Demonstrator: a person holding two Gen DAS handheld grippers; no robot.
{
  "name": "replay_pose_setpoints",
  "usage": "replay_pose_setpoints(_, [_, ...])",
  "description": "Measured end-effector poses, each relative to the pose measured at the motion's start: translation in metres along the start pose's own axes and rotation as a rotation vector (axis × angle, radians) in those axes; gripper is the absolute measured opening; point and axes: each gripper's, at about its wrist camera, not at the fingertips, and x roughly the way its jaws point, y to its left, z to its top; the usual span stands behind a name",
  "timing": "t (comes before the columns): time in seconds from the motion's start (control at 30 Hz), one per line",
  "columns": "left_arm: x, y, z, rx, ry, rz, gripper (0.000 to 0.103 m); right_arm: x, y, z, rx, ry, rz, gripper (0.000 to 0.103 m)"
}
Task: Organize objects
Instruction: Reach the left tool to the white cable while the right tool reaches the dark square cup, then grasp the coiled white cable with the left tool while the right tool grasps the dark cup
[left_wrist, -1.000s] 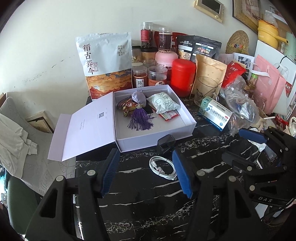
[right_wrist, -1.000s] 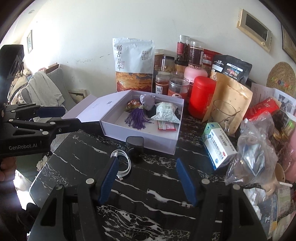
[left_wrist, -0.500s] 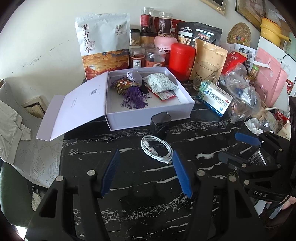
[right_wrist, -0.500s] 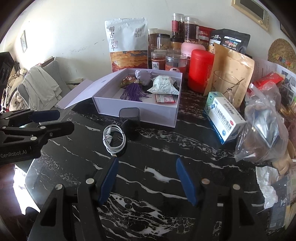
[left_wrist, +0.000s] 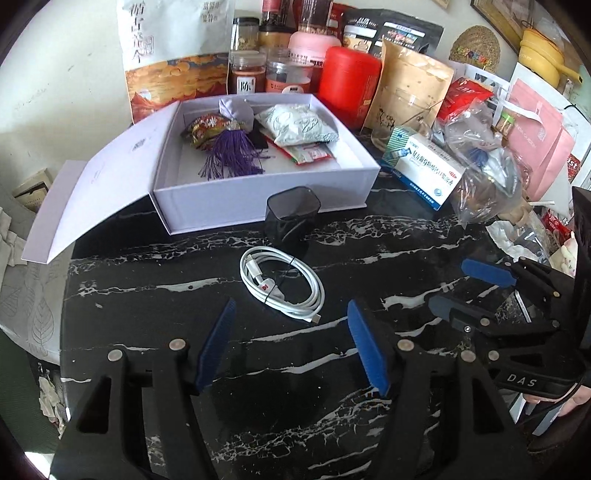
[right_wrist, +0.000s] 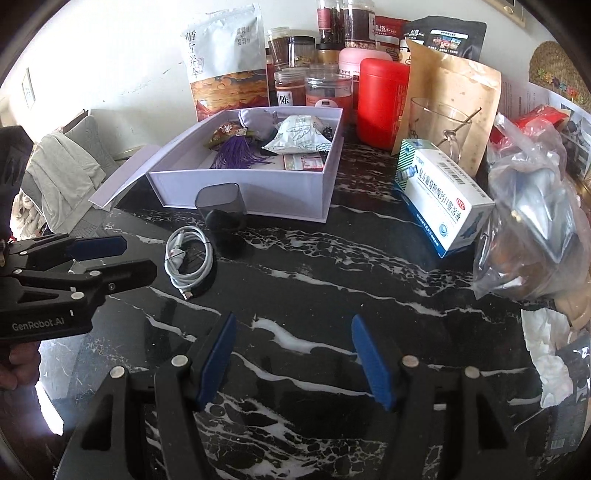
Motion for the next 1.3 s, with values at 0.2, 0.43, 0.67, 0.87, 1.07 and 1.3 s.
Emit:
replay_pose_setpoints(0.2, [0.038,0.003,0.002,-0.026,0.057,0.000,0.062,0.015,-0.008,0.005,0.006,0.018,0.005,0.065])
replay_pose_setpoints(0.43, [0.070,0.001,0.009,-0.027,0.069,0.057,0.066,0.028,-0.009,0.014,0.001,0.023,0.022,0.065])
replay_pose_setpoints(0.67, [0.073,0.006,0.008,0.066,0.044,0.101,0.061,0.044,0.002,0.026,-0.016,0.029,0.056,0.065])
replay_pose_setpoints(0.87, [0.062,0.028,0.003,0.071,0.043,0.088,0.050,0.058,0.026,0.040,-0.052,0.023,0.094,0.065])
replay_pose_setpoints(1.07, [0.052,0.063,-0.002,0.027,0.036,0.095,0.050,0.070,0.051,0.058,-0.083,-0.003,0.098,0.065])
replay_pose_setpoints(1.3, [0.044,0.099,-0.004,-0.043,0.014,0.055,0.052,0.088,0.069,0.079,-0.082,-0.030,0.073,0.065])
